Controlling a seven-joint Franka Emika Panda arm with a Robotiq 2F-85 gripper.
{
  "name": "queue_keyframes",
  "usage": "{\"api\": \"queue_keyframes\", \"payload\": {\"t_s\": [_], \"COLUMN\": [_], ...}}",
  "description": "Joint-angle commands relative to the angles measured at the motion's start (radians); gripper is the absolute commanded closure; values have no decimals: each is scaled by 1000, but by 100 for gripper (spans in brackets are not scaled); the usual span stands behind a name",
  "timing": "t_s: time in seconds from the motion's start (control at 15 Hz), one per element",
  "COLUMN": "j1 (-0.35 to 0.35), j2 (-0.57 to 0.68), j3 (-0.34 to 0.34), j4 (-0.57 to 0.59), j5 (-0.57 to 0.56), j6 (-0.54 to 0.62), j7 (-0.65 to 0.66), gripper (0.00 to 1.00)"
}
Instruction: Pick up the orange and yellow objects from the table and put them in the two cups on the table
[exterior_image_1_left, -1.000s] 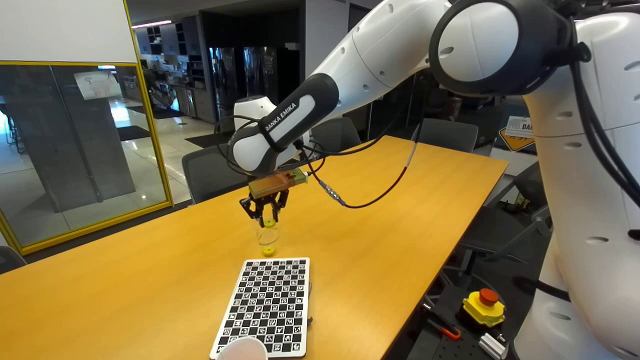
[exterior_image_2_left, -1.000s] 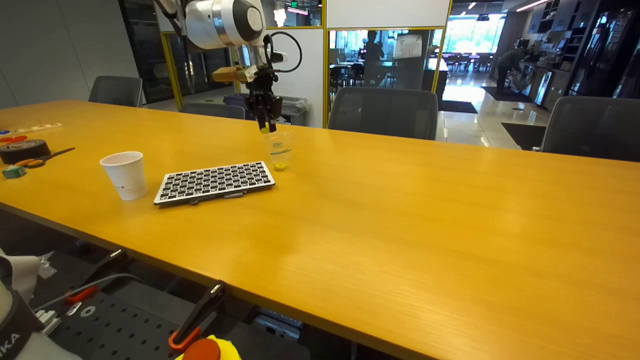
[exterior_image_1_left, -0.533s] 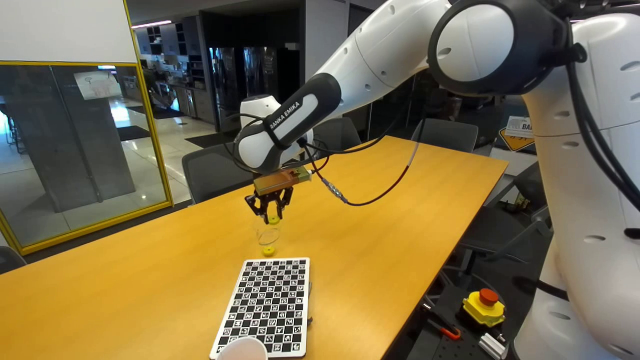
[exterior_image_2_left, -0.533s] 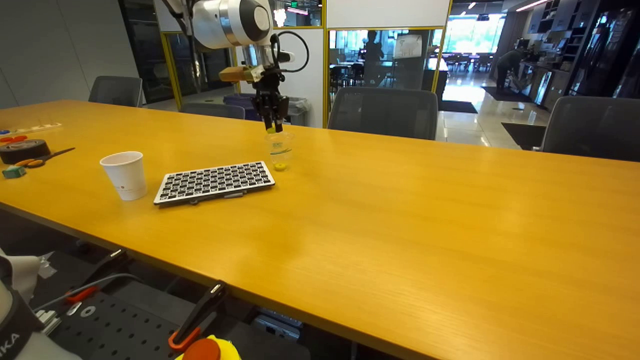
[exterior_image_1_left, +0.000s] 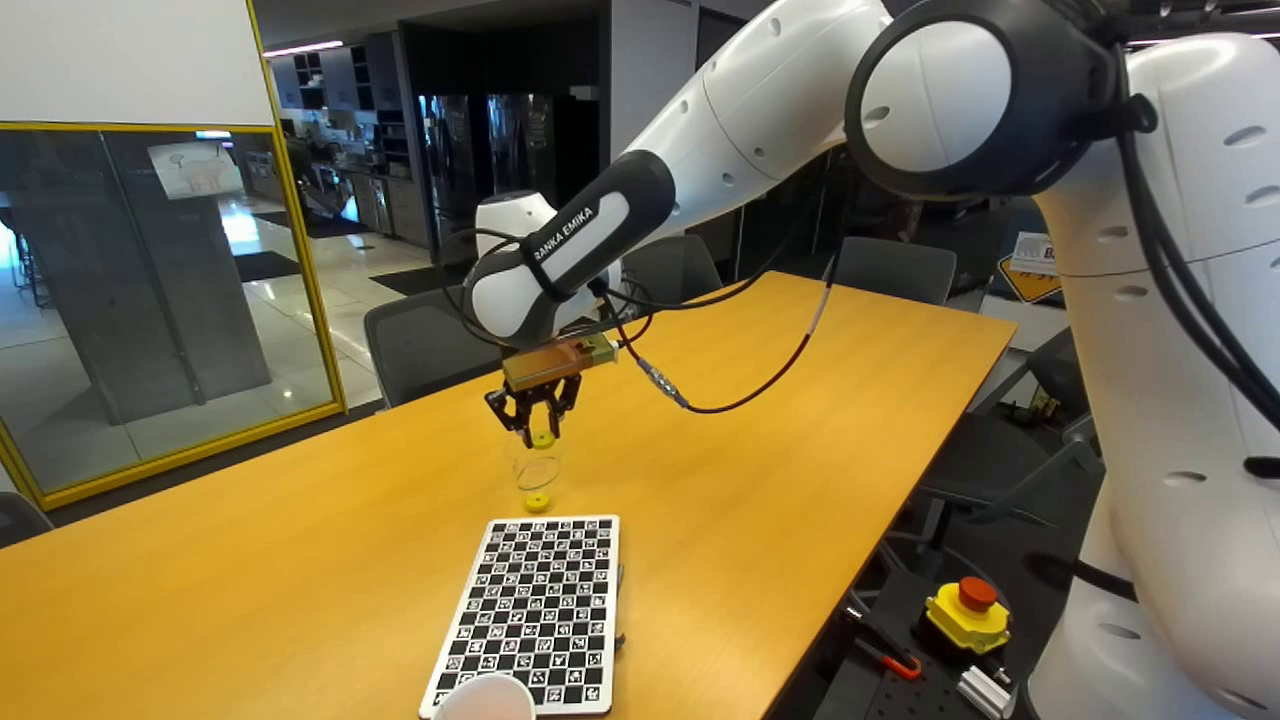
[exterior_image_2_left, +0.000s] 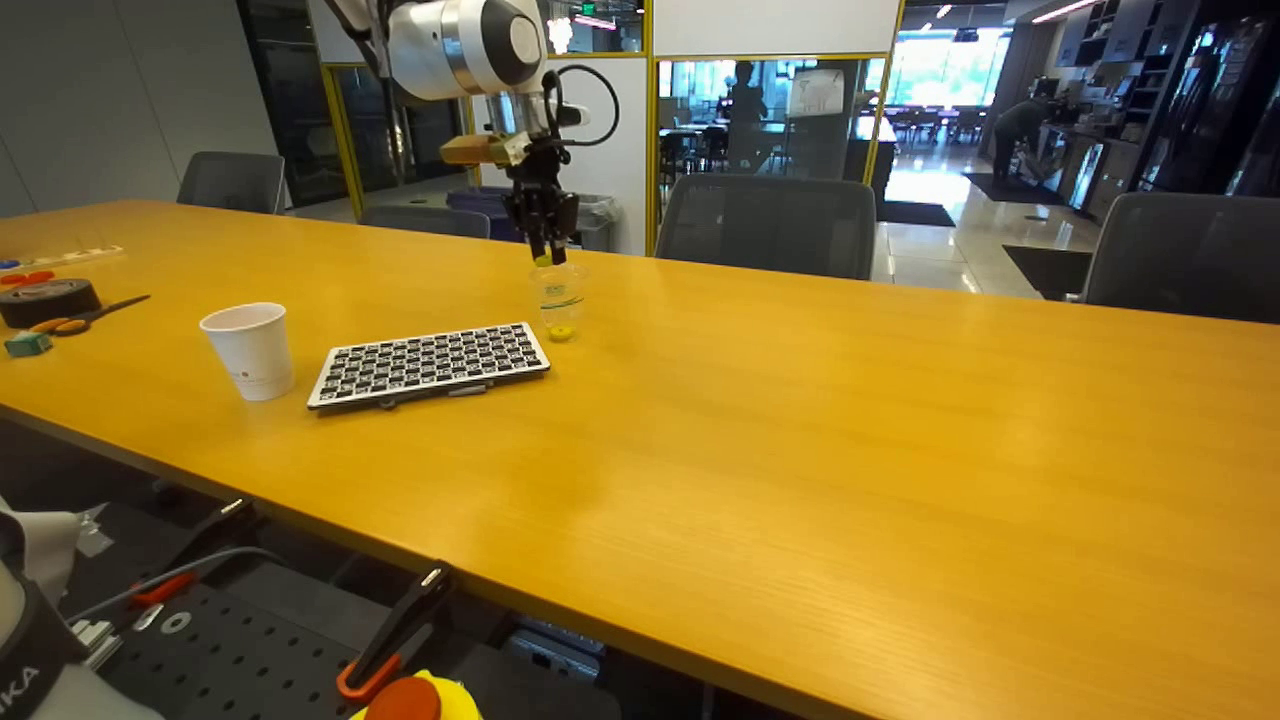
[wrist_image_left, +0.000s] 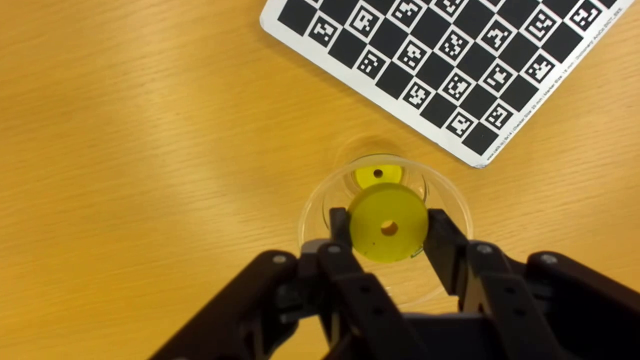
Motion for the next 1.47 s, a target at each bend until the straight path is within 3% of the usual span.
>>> {"api": "queue_keyframes", "payload": {"t_s": [0.0,0.4,0.47,0.53,0.8,1.2,1.4], "j1": [-13,-22,-24,-25,-24,-18,-30], "j2": [41,80,83,85,80,-35,-179], "j3": [8,6,7,7,5,16,43], "j4": [70,114,118,121,117,-2,-163], "j5": [0,5,8,9,6,-3,2], "j6": [-21,-22,-24,-23,-21,-18,-9], "j7": [-26,-45,-48,-49,-46,-74,-162], "gripper": [78,77,33,33,3,0,0]}}
